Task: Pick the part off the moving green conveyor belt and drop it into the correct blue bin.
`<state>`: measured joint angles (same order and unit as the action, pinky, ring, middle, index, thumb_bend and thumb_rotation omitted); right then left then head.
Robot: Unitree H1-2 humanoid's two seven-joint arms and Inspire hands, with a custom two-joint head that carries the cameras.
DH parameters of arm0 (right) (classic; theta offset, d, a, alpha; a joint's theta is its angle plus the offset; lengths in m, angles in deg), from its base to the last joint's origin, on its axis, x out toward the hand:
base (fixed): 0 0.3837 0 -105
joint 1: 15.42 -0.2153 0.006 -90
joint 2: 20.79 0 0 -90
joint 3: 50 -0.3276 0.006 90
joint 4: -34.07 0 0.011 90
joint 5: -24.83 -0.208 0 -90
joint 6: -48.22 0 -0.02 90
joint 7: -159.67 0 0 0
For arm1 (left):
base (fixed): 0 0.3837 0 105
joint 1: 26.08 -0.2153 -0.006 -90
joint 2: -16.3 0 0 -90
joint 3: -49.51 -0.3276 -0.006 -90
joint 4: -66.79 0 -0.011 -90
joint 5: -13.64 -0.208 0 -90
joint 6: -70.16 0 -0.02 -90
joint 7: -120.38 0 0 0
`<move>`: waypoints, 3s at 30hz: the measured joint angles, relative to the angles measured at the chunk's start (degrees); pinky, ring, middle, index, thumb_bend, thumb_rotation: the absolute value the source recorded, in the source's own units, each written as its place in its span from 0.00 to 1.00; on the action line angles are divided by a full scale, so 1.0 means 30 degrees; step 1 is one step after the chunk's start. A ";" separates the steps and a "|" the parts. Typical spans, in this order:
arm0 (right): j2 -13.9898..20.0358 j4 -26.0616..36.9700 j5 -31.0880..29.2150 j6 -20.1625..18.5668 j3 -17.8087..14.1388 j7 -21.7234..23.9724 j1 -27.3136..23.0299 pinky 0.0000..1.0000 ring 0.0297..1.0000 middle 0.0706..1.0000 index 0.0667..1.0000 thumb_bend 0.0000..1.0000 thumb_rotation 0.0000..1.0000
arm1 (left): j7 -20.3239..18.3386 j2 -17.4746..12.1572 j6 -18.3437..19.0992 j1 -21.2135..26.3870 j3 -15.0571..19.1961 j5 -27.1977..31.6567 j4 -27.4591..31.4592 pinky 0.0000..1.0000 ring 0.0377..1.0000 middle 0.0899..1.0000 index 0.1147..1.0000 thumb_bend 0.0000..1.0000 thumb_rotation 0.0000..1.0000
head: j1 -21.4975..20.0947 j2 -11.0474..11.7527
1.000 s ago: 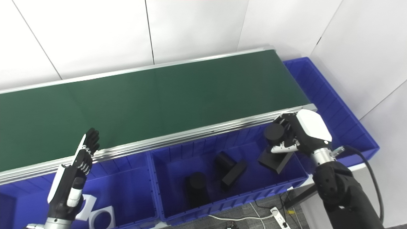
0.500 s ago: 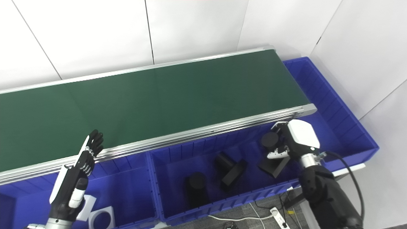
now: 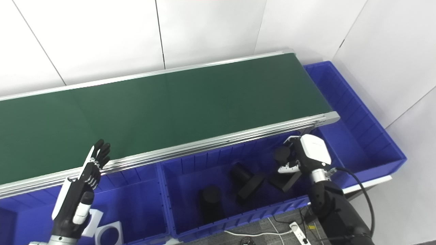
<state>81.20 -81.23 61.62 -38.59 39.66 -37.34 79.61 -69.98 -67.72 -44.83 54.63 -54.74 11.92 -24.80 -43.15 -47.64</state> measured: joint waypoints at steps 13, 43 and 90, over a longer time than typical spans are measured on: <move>0.0344 0.0684 -0.0591 -0.0618 0.0412 0.1657 0.0013 0.49 0.60 0.69 0.68 1.00 0.40 | 0.0024 0.0018 0.0000 -0.0085 0.0030 -0.0062 0.0180 0.95 0.97 0.98 1.00 0.67 0.97 | -0.0029 0.0058; -0.0908 1.4228 -0.1479 0.0117 -0.0871 0.1837 0.4997 0.39 0.47 0.61 0.69 0.95 0.73 | 0.0074 -0.0015 0.0000 0.0012 0.0087 -0.0138 -0.0427 0.92 0.96 0.97 1.00 0.67 0.98 | 0.1377 -0.0030; -0.6727 0.7104 -0.8732 0.6770 0.5297 0.4093 0.2765 0.99 1.00 0.99 0.96 0.99 1.00 | 0.4585 -0.0276 0.0000 -0.0216 -0.4432 -0.2679 -0.2603 1.00 1.00 0.98 1.00 0.79 0.94 | 1.2392 0.1932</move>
<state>61.02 -59.92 35.42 -18.28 55.55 -25.06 87.91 -56.22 -68.54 -44.83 53.99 -68.04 3.88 -32.61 -5.98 -41.84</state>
